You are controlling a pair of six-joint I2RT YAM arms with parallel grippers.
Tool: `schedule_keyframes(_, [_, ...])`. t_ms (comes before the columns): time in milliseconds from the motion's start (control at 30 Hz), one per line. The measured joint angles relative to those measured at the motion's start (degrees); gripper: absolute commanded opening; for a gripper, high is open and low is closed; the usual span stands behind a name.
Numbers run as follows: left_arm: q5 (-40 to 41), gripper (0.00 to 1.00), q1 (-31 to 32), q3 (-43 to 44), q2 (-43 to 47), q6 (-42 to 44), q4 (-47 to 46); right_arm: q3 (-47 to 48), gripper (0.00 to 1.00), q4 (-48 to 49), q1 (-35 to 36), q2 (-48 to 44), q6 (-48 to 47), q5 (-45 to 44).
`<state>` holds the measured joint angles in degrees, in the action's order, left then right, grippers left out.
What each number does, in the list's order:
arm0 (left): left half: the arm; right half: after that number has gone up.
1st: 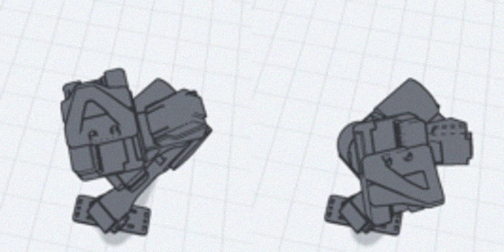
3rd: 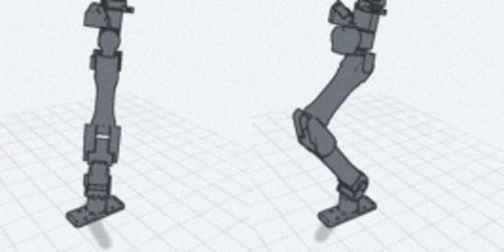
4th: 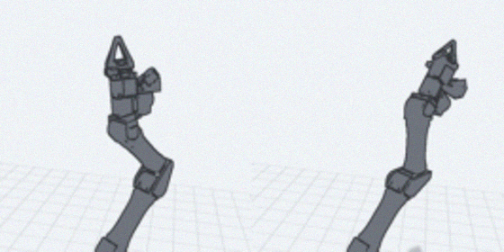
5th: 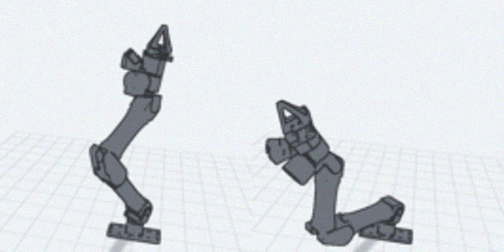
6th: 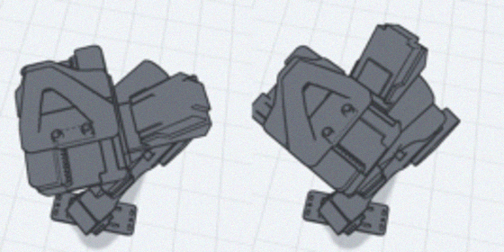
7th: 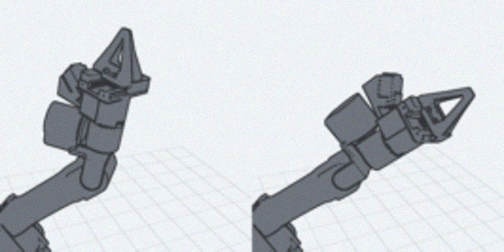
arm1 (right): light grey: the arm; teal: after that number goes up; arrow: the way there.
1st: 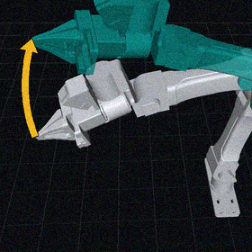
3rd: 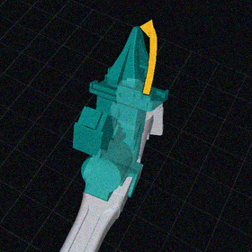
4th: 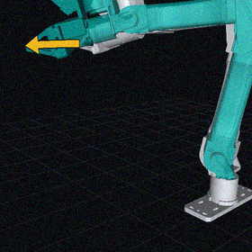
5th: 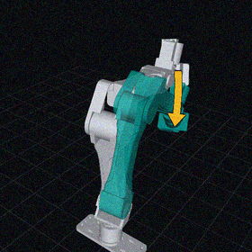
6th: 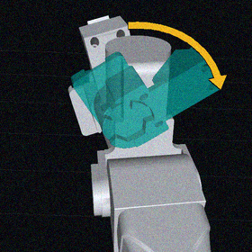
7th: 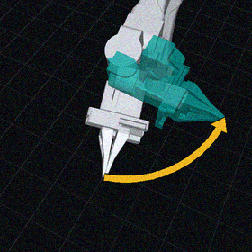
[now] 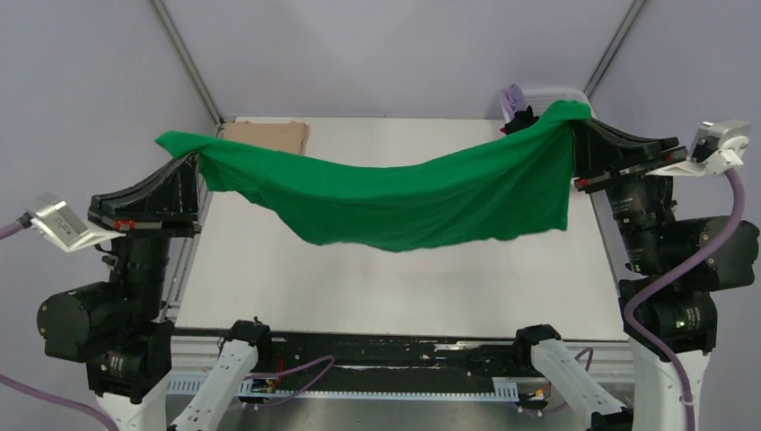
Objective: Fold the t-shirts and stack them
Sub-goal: Flatten out the tshirt
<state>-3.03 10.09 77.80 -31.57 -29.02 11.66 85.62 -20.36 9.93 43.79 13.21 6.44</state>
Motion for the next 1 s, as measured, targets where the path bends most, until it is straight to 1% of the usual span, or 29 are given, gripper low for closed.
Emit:
schedule_keyframes(133, [-0.42, 0.0, 0.0, 0.11, 0.68, 0.04, -0.35, 3.69, 0.0, -0.09, 0.0, 1.75, -1.68, 0.04])
schedule_keyframes(233, [0.55, 0.0, 0.0, -2.69, 0.66, 0.02, -0.28, 3.98, 0.0, 0.07, 0.0, 4.96, -2.64, -1.05])
schedule_keyframes(300, [2.49, 0.0, 0.0, -6.23, 0.57, -0.02, -0.31, 2.75, 0.01, 0.83, 0.0, 8.31, -3.28, -2.25])
schedule_keyframes(400, [7.21, 0.0, 0.0, -13.11, -0.07, -0.5, -0.09, -1.64, 0.01, 2.75, 0.0, 14.1, -3.74, -3.34])
schedule_keyframes(467, [11.61, 0.08, 0.0, -19.3, -1.31, -1.44, 0.61, -6.08, 0.04, 5.03, 0.0, 20.46, -3.91, -3.37])
schedule_keyframes(500, [13.6, 0.12, 0.0, -22.08, -2.34, -2.03, 1.01, -7.23, 0.16, 5.64, 0.0, 23.26, -3.91, -3.32])
schedule_keyframes(533, [15.98, 0.15, 0.0, -25.03, -4.07, -2.86, 1.9, -8.28, 0.4, 6.36, 0.0, 27.54, -3.91, -3.23])
schedule_keyframes(567, [18.16, 0.4, 0.0, -27.87, -6.23, -3.8, 2.86, -8.59, 0.61, 6.75, 0.0, 32.94, -3.89, -3.1])
schedule_keyframes(600, [20.55, 0.81, -0.02, -30.6, -9.25, -4.92, 4.39, -8.52, 0.76, 7.23, -0.02, 38.32, -3.52, -2.95])
schedule_keyframes(633, [22.43, 0.91, -0.02, -32.5, -11.89, -5.64, 6.12, -8.31, 0.86, 7.63, -0.04, 43.08, -2.99, -2.82])
schedule_keyframes(667, [23.85, 0.97, -0.11, -33.79, -15.26, -6.38, 7.76, -7.28, 0.94, 6.82, -0.07, 48.7, -2.97, -2.86])
schedule_keyframes(700, [25.0, 0.99, -0.2, -34.49, -18.47, -7.48, 9.51, -5.97, 0.99, 5.97, -0.09, 53.44, -2.38, -2.91])
schedule_keyframes(733, [26.29, 0.99, -0.39, -34.71, -22.29, -8.7, 12.17, -3.98, 1.0, 4.39, -0.11, 58.55, -1.7, -3.02])
schedule_keyframes(800, [27.41, 1.0, -0.52, -34.38, -25.57, -9.4, 14.56, -1.68, 1.0, 1.75, -0.09, 64.7, -0.31, -3.17])
schedule_keyframes(900, [27.47, 1.0, -0.74, -32.79, -25.92, -9.44, 15.93, -1.62, 1.0, -1.68, 0.15, 65.0, 1.27, -3.37])
schedule_keyframes(1000, [24.94, 1.0, -0.79, -31.04, -24.63, -8.87, 13.38, -3.1, 1.0, -1.16, 0.5, 60.11, 2.67, -3.63])
